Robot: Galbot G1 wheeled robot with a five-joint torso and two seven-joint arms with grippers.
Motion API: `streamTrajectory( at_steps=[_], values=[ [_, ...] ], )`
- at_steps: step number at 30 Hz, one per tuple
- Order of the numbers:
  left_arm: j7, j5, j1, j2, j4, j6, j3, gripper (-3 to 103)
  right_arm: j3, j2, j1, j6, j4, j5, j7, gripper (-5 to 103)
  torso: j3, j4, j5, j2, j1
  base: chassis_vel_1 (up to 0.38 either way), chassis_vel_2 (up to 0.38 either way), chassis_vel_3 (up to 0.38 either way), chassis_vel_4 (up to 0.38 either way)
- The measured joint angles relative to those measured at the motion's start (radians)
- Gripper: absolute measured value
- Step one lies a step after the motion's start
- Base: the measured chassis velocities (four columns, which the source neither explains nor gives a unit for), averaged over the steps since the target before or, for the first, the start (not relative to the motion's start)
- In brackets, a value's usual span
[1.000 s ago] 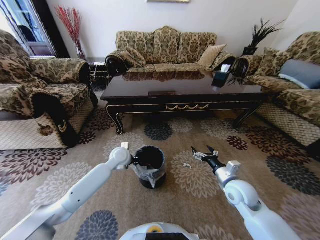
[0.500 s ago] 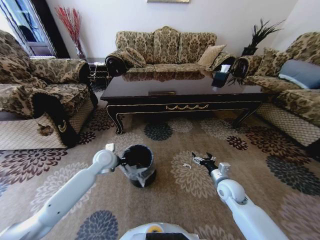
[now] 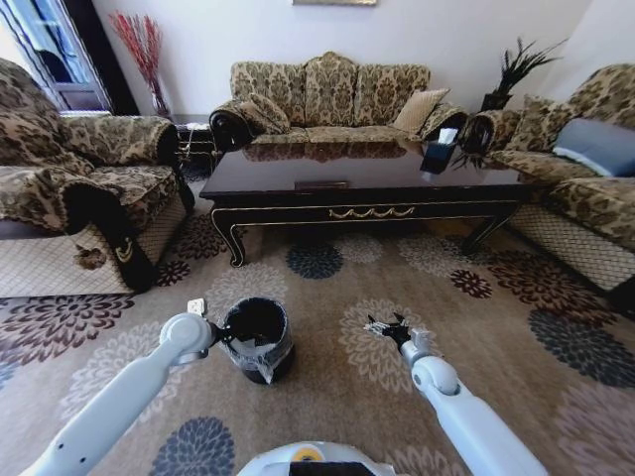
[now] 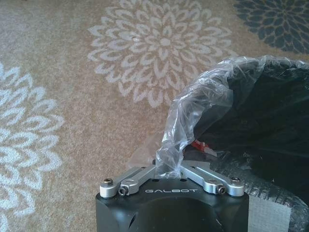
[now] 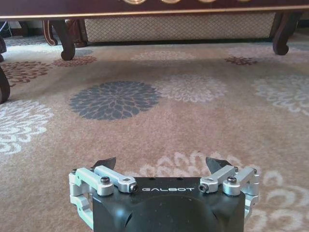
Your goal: Move to the front of the table and pick up the trash from the floor, then place it into the trash bin.
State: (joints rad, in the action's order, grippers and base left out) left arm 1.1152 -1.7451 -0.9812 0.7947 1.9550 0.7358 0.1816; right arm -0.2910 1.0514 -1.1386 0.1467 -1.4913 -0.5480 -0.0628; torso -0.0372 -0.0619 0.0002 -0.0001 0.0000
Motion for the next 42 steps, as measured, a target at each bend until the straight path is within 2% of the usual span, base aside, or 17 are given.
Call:
streamTrajectory(
  at_steps=[21,34,35,41,42],
  values=[
    [0.002,-0.018,0.005,-0.022,0.027,-0.001,0.014,0,0.087,0.080,0.184,-0.091,0.432,0.073,0.063,100,0.000,0.0000,-0.0002,0.000,0.000,0.000,0.000,0.000,0.000],
    [0.003,-0.024,-0.010,-0.045,0.037,-0.001,0.031,0,0.105,0.125,0.259,-0.127,0.565,0.099,0.071,100,0.000,0.0000,-0.0003,0.000,0.000,0.000,0.000,0.000,0.000],
    [0.003,-0.023,-0.013,-0.045,0.036,-0.001,0.032,0,0.106,0.127,0.263,-0.128,0.570,0.100,0.071,102,0.000,0.0000,-0.0002,0.000,0.000,0.000,0.000,0.000,0.000],
    [0.001,-0.016,-0.022,-0.045,0.037,0.000,0.038,0,0.114,0.144,0.294,-0.146,0.634,0.130,0.070,92,0.000,0.0000,-0.0003,0.000,0.000,0.000,0.000,0.000,0.000],
    [0.000,-0.013,-0.026,-0.046,0.036,0.000,0.043,0,0.117,0.148,0.302,-0.150,0.651,0.137,0.069,88,0.000,-0.0001,-0.0002,0.000,0.000,0.000,0.000,0.000,0.000]
  ],
)
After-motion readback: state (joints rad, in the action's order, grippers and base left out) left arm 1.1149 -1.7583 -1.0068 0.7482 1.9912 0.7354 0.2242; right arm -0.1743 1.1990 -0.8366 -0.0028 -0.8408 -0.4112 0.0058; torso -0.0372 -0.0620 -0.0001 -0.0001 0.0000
